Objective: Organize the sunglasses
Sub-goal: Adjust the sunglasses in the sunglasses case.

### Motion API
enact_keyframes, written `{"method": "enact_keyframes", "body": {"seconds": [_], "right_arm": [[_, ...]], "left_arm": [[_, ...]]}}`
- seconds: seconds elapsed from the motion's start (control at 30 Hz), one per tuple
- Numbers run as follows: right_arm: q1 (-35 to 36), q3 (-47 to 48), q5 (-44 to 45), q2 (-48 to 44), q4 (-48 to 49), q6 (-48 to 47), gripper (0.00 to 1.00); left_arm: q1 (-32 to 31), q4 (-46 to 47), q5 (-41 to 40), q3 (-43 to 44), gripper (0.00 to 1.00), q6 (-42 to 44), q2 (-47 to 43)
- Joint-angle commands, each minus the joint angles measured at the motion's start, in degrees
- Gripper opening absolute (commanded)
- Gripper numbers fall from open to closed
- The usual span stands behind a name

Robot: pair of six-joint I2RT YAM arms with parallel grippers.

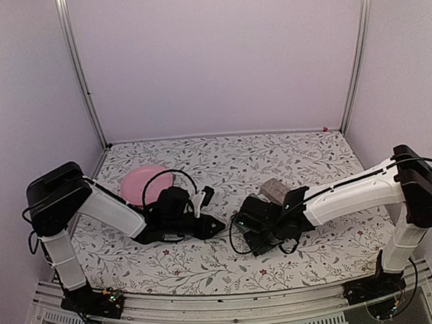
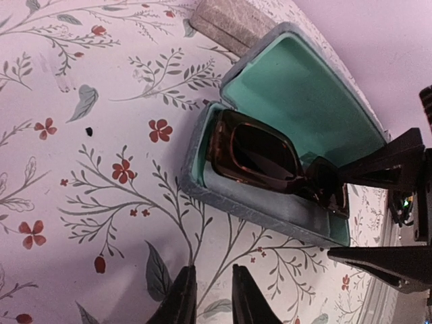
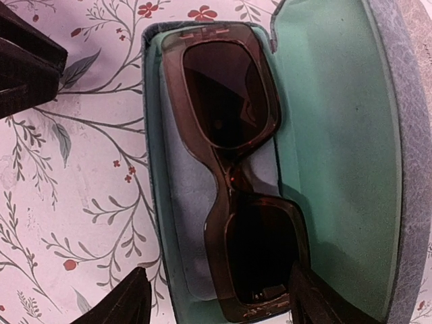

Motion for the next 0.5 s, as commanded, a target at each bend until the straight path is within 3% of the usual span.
{"method": "enact_keyframes", "body": {"seconds": [0.0, 0.47], "right_arm": [[0.9, 2.4, 2.9, 1.8, -2.6, 0.6, 0.74], [2.5, 6.5, 7.8, 5.9, -7.9, 1.6, 0.8]], "left_arm": [[0.8, 1.1, 0.8, -0.5, 0.2, -0.2, -0.7], [0.8, 1.8, 1.4, -0.7, 0.2, -0.6, -0.3]]}}
